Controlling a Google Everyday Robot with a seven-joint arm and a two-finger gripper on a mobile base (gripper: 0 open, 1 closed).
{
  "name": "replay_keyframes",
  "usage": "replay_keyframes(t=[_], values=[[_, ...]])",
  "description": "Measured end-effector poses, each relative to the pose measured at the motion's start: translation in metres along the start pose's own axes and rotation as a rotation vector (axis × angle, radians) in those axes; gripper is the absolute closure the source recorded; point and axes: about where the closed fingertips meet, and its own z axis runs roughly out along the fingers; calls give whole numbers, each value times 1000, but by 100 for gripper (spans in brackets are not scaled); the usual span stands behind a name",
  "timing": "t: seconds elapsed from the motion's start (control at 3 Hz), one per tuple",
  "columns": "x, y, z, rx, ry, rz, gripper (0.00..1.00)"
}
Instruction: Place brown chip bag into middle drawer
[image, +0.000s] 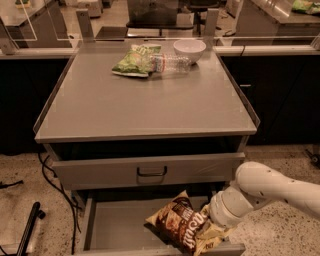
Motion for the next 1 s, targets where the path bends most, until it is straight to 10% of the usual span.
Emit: replay_keyframes(t=[1.0], values=[[-4, -13, 12, 101, -20, -70, 100]])
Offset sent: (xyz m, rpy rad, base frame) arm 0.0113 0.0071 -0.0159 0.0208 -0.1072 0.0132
